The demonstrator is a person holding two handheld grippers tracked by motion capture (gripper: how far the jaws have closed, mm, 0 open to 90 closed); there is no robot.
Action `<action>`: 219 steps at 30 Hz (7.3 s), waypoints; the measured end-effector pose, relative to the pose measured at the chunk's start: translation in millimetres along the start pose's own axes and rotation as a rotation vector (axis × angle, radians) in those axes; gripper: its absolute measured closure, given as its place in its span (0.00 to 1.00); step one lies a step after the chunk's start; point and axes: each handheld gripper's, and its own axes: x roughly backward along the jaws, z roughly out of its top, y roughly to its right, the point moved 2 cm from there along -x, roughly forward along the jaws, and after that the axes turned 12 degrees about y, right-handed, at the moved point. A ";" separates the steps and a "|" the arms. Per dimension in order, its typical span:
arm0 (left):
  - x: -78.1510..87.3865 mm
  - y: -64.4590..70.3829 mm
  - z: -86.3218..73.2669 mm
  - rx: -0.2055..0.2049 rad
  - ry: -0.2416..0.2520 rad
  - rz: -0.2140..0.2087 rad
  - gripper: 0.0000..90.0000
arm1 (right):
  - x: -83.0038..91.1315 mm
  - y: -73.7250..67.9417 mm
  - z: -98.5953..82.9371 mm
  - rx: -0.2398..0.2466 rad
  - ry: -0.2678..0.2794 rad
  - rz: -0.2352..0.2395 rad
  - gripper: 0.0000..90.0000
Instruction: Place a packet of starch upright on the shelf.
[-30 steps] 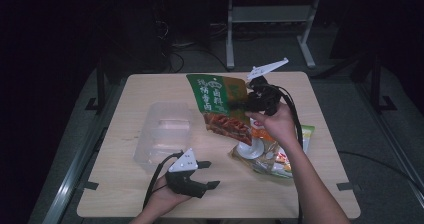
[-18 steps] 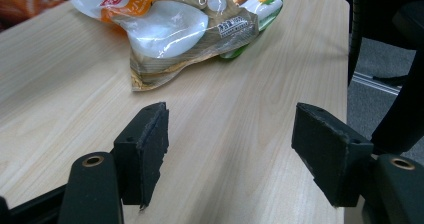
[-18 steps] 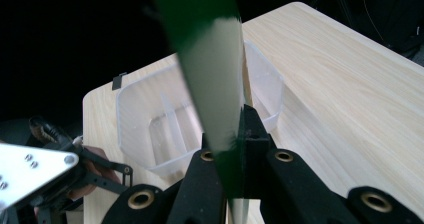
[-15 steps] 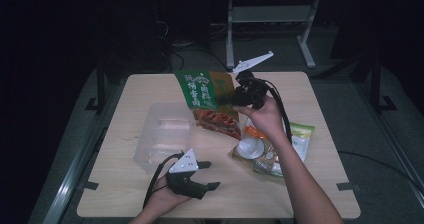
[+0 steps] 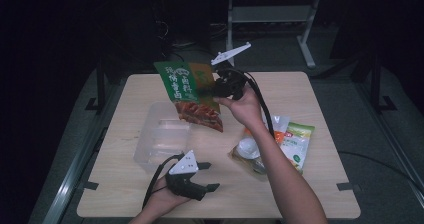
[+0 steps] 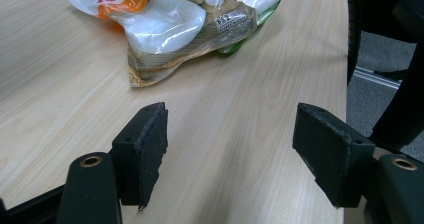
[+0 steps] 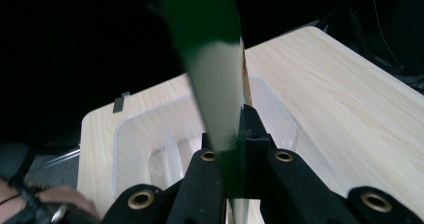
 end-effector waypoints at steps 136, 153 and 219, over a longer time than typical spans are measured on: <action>-4.8 -9.0 -6.5 -0.008 -0.052 0.035 0.31 | 6.4 51.6 -72.6 -0.135 -0.045 -0.122 0.51; -9.4 -7.6 -5.2 0.005 -0.048 0.035 0.31 | 40.5 45.1 -88.0 -0.140 -0.052 -0.154 0.48; -51.8 -13.7 15.1 0.014 -0.076 0.036 0.31 | 170.4 47.8 -199.4 -0.310 -0.136 -0.332 0.45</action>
